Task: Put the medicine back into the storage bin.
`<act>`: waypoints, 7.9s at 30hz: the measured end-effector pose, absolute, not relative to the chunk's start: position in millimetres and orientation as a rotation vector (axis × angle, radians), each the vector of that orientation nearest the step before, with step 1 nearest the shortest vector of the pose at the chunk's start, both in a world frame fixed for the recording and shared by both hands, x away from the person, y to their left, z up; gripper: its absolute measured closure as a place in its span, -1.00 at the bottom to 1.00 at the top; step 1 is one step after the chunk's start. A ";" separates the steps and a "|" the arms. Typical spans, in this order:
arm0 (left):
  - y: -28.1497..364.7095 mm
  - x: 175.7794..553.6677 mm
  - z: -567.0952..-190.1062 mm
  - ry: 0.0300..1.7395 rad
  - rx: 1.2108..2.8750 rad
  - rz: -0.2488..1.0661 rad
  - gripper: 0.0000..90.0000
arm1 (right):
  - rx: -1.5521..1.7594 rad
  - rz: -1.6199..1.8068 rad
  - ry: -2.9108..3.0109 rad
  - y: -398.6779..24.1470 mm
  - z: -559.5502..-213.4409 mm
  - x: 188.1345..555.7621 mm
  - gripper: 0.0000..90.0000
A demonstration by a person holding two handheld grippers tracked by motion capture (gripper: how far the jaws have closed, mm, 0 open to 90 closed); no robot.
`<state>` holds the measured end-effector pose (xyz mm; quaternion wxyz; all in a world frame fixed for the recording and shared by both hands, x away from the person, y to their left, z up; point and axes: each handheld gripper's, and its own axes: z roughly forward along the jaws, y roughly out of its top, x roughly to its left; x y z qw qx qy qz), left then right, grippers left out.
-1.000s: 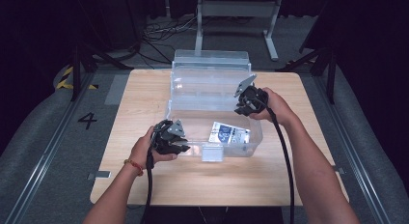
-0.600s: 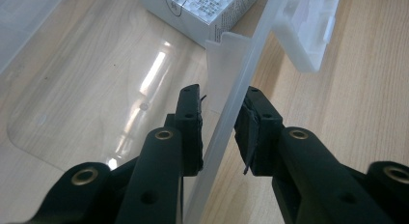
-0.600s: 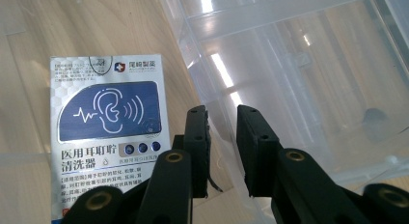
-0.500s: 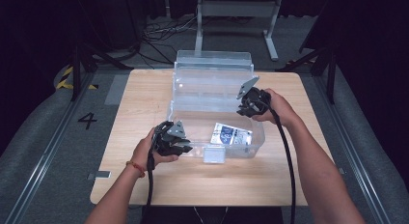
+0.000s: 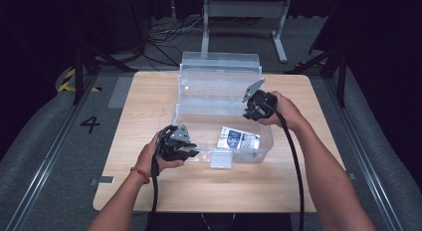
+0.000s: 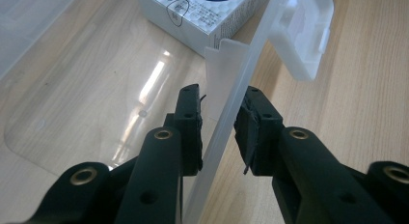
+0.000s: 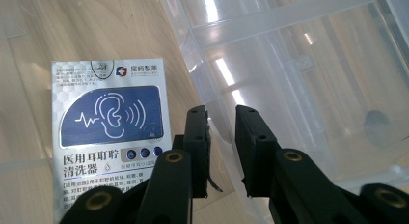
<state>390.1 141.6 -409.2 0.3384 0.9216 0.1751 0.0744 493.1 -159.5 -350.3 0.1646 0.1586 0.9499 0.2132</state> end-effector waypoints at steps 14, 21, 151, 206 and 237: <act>142.6 386.0 -412.2 0.456 2.353 0.235 0.54 | 0.339 0.590 2.719 -158.2 -348.7 491.1 0.80; 140.5 383.4 -413.0 0.469 2.343 0.252 0.48 | 0.345 0.628 2.725 -163.3 -348.3 485.9 0.83; 127.4 372.4 -417.4 0.540 2.375 0.386 0.05 | 0.120 0.675 2.688 -167.4 -330.8 429.1 0.96; 124.5 374.2 -418.2 0.544 2.388 0.399 -0.10 | 0.107 0.710 2.627 -170.2 -335.5 400.7 0.93; 118.8 372.1 -416.8 0.543 2.451 0.429 -0.12 | 0.089 0.717 2.587 -171.7 -341.9 381.9 0.88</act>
